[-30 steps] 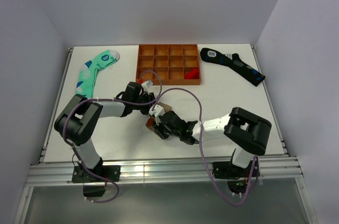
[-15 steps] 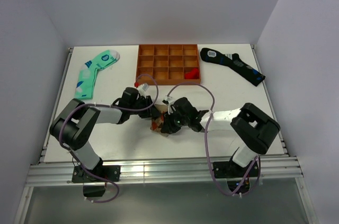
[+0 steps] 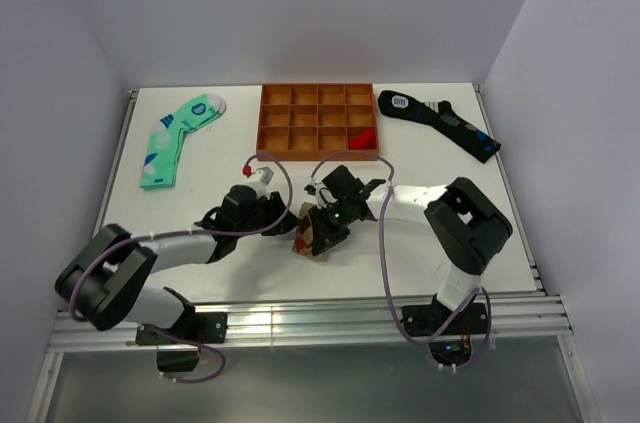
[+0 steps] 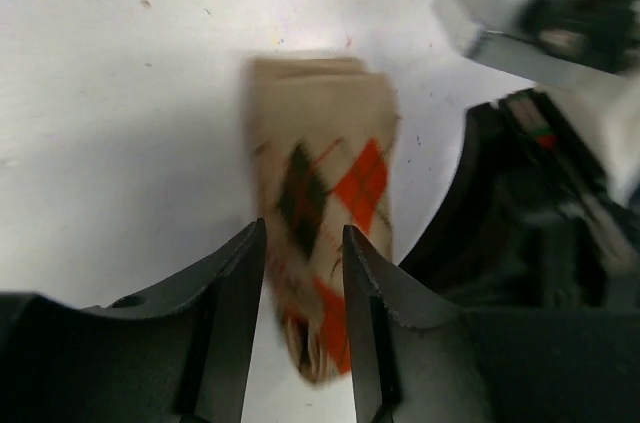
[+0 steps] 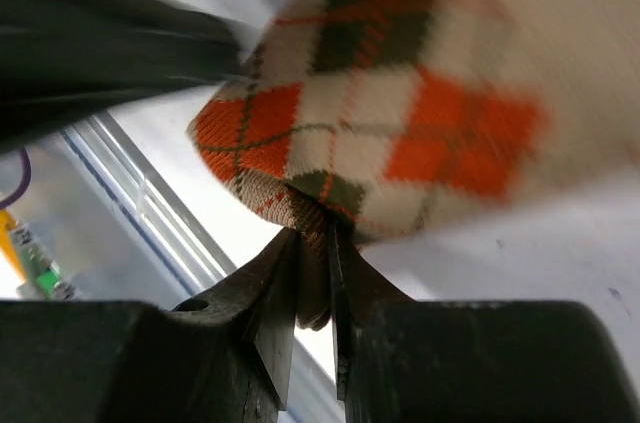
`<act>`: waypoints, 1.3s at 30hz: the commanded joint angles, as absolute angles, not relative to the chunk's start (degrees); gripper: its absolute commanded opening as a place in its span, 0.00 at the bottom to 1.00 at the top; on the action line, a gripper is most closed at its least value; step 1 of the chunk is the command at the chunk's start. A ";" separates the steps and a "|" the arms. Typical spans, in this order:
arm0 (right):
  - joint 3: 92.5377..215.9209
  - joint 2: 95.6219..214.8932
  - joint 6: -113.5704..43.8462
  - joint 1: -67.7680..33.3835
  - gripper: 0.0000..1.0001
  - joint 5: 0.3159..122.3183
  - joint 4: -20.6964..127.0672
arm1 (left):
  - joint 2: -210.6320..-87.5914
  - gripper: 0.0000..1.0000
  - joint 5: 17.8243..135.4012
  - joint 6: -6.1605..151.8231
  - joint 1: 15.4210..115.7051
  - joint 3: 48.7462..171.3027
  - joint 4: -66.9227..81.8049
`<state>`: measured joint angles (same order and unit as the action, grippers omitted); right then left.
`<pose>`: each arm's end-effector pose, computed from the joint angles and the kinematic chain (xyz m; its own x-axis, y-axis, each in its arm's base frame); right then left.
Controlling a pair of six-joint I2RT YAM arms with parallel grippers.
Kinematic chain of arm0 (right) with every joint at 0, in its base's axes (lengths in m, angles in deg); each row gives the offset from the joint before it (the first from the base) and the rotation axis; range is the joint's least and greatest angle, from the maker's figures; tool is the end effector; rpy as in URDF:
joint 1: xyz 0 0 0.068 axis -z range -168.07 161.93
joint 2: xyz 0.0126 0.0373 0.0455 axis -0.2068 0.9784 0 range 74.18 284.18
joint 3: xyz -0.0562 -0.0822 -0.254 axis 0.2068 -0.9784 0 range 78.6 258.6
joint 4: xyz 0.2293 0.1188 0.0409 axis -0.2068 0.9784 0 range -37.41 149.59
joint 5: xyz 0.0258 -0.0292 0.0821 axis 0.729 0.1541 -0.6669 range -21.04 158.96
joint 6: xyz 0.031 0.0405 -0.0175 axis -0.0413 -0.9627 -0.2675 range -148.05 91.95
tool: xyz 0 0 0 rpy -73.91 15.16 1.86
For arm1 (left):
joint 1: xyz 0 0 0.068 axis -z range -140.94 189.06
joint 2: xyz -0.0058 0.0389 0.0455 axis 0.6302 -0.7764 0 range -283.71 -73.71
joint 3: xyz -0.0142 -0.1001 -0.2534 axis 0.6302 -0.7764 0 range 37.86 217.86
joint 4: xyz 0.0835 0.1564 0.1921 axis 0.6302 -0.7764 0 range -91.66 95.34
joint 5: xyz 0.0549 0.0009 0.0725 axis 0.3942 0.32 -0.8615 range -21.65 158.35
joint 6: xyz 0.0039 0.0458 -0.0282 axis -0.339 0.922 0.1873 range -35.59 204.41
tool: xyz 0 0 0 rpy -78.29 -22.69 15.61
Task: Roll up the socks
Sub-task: Roll the sock at the center of the board.
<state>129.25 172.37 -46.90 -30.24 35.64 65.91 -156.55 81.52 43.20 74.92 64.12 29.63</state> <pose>0.2224 0.2278 0.1439 -0.8579 -0.4129 -0.3058 -0.5094 0.6056 0.6114 0.2093 -0.1613 0.1460 -0.8043 -0.2102 -0.5558 0.2612 0.7151 -0.6484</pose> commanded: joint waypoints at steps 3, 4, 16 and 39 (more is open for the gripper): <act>134.66 176.21 -42.12 -28.23 0.23 35.12 81.67 | -145.27 0.42 68.98 44.33 77.72 60.36 30.84; 135.37 176.74 -41.76 -28.06 0.23 35.12 82.55 | -142.12 0.42 68.62 44.85 78.43 59.22 30.65; 136.43 178.85 -38.94 -24.46 0.24 26.34 82.48 | -134.25 0.38 56.57 55.31 91.27 57.19 28.72; 137.83 182.02 -33.94 -20.23 0.23 19.39 84.84 | -148.93 0.44 59.64 70.34 102.87 67.12 23.35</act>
<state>136.79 182.07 -35.56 -20.91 19.79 83.68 -147.27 55.71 67.79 102.55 65.06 21.46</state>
